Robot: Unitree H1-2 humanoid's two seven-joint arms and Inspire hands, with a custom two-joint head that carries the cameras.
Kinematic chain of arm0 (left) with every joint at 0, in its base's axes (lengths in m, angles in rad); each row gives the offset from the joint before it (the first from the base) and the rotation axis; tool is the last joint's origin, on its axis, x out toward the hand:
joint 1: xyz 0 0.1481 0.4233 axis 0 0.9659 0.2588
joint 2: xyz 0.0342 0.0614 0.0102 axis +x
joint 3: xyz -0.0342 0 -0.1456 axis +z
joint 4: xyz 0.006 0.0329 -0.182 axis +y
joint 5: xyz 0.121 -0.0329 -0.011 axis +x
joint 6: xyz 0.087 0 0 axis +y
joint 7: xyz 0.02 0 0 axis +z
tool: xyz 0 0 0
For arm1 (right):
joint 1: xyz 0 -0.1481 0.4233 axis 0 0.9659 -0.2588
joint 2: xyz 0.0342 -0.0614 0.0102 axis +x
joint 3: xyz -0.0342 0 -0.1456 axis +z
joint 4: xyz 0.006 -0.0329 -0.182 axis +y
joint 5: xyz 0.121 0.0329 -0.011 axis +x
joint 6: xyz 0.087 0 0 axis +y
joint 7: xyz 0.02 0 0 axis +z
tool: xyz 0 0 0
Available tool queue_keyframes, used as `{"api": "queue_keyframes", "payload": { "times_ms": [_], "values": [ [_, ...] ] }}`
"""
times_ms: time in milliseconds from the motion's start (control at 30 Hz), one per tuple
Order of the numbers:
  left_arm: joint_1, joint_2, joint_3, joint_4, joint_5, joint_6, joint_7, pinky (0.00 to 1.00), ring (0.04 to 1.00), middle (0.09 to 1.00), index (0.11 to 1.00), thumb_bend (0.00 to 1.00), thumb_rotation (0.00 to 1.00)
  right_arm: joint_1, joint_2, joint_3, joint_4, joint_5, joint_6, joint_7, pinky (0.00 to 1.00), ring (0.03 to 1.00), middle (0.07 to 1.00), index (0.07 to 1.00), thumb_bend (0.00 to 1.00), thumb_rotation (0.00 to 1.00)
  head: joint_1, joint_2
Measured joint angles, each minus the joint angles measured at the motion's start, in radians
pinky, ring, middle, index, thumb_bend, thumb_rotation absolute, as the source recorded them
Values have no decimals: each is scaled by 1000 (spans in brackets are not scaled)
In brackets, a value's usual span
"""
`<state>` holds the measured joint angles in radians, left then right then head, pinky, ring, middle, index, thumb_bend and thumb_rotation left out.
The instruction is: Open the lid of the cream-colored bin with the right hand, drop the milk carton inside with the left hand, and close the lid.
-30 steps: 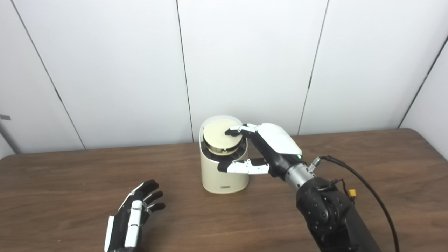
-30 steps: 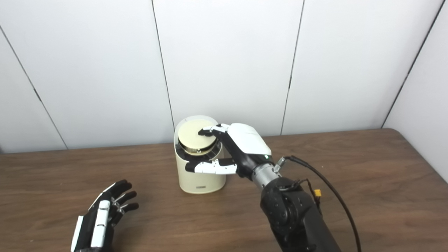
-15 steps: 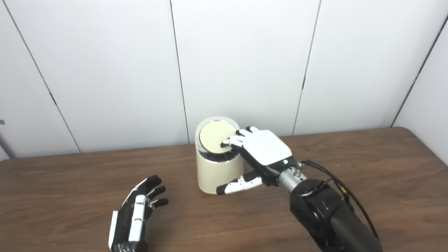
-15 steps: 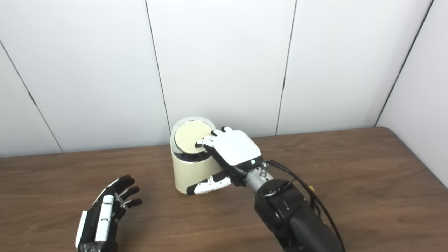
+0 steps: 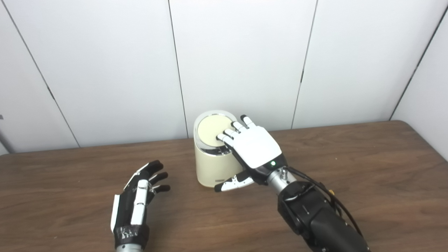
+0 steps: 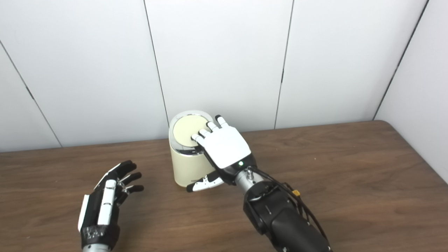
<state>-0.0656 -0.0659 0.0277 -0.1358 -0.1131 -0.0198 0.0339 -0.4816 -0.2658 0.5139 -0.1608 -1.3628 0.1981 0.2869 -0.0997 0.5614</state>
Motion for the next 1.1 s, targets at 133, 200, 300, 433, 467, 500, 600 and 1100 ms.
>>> {"api": "queue_keyframes", "payload": {
  "times_ms": [133,200,300,433,467,500,600,1100],
  "values": [
    [0,3,3,0,0,0,0,603,725,775,762,465,728,17,11,-17,-3,7,1,-8,937,900,830,794,686,803,0,3],
    [0,3,3,0,0,0,0,599,725,776,762,464,729,24,13,-22,-6,10,0,-13,936,893,823,788,679,806,3,5],
    [0,3,3,0,0,0,0,592,724,773,759,478,716,42,14,-28,-6,20,-2,-48,940,883,814,779,673,792,5,6],
    [0,3,4,0,1,0,1,588,719,770,755,473,717,52,18,-34,-6,32,-2,-72,941,879,809,772,668,774,3,6],
    [0,3,4,0,1,0,1,586,718,769,755,467,719,53,18,-35,-6,32,-2,-74,934,875,807,771,668,771,3,6],
    [0,3,4,0,1,0,1,579,717,770,756,457,722,55,18,-35,-6,35,-2,-80,913,865,800,764,662,764,3,6],
    [1,2,4,0,0,0,1,572,715,770,756,448,723,65,18,-43,-7,55,-4,-98,899,857,797,764,652,752,5,3],
    [12,-52,-12,0,25,-8,28,531,668,732,739,405,711,59,125,-296,-199,344,-65,-311,993,997,997,996,446,819,21,3]
  ]
}}
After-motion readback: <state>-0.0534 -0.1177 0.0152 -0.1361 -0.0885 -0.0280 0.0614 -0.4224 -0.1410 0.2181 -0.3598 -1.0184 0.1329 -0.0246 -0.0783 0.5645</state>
